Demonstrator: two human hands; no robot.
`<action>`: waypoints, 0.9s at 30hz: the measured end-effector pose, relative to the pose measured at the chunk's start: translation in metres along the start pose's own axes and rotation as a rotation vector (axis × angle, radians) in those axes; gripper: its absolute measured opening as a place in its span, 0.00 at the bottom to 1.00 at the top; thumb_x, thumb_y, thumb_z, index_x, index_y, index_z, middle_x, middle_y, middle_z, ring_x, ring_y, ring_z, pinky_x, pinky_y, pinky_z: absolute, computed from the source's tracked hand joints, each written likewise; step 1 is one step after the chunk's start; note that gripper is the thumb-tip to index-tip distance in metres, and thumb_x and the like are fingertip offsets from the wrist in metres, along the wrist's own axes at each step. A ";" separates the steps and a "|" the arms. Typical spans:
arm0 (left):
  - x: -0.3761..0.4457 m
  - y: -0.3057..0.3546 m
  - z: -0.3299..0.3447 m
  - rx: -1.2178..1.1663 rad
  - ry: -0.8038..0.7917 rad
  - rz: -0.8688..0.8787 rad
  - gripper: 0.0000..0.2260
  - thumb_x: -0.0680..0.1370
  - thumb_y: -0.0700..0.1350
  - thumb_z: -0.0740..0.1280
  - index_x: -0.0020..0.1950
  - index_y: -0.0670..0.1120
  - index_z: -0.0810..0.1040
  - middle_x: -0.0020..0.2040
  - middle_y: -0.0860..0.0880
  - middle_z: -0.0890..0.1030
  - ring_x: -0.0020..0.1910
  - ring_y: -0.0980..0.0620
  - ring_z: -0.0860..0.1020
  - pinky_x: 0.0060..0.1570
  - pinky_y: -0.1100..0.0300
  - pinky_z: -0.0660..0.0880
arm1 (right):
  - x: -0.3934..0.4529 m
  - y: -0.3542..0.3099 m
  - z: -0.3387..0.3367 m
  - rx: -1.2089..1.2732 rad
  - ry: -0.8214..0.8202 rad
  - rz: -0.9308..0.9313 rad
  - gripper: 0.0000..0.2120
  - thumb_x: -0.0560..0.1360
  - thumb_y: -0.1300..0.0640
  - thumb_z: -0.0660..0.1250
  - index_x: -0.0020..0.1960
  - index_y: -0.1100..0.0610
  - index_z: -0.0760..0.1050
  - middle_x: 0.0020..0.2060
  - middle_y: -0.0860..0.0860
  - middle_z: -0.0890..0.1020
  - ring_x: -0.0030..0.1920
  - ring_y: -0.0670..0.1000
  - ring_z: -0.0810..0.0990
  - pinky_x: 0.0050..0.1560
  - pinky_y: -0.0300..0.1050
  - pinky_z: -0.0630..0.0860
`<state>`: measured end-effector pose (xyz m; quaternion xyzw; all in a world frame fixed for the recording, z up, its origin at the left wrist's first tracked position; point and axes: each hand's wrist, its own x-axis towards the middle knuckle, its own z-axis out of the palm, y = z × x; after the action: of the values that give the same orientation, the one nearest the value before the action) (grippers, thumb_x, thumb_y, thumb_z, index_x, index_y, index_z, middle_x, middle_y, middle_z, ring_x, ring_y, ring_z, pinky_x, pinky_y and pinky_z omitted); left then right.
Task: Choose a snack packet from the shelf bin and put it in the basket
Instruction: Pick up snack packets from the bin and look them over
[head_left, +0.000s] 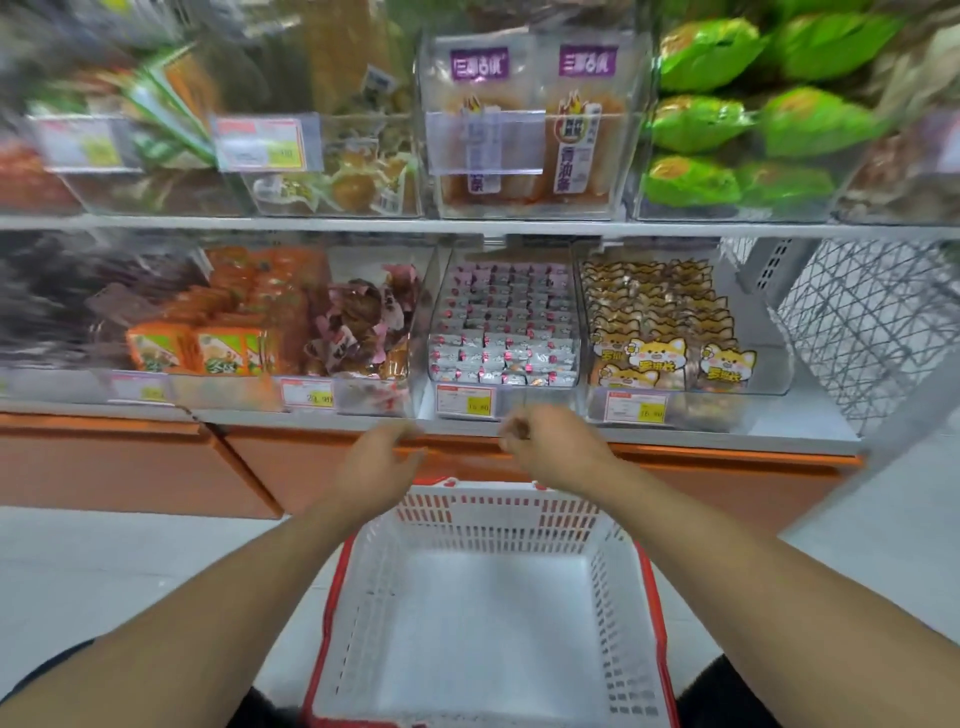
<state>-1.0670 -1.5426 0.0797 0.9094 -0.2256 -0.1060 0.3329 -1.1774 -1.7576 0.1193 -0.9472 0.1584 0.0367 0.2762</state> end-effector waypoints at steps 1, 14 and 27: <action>0.002 0.012 0.000 -0.030 0.015 0.029 0.17 0.79 0.48 0.71 0.68 0.49 0.77 0.65 0.52 0.80 0.59 0.56 0.76 0.60 0.58 0.73 | 0.007 -0.011 -0.002 0.067 0.071 -0.045 0.08 0.80 0.52 0.67 0.57 0.47 0.82 0.53 0.45 0.85 0.46 0.44 0.81 0.48 0.42 0.78; 0.042 0.039 0.003 -0.278 0.056 0.159 0.22 0.79 0.40 0.65 0.71 0.57 0.68 0.58 0.57 0.78 0.51 0.62 0.77 0.49 0.61 0.76 | 0.095 -0.060 0.001 -0.121 0.184 -0.067 0.12 0.80 0.58 0.65 0.60 0.48 0.83 0.55 0.54 0.81 0.57 0.57 0.79 0.53 0.53 0.80; 0.064 0.047 -0.046 -0.474 0.095 0.118 0.21 0.77 0.51 0.74 0.67 0.54 0.73 0.58 0.56 0.78 0.48 0.63 0.78 0.48 0.61 0.76 | 0.068 -0.060 -0.035 0.606 0.561 -0.186 0.05 0.81 0.52 0.67 0.48 0.44 0.80 0.42 0.40 0.84 0.45 0.42 0.82 0.46 0.40 0.78</action>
<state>-1.0109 -1.5798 0.1421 0.7951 -0.2314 -0.0935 0.5528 -1.0942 -1.7473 0.1688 -0.8068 0.1447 -0.2958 0.4906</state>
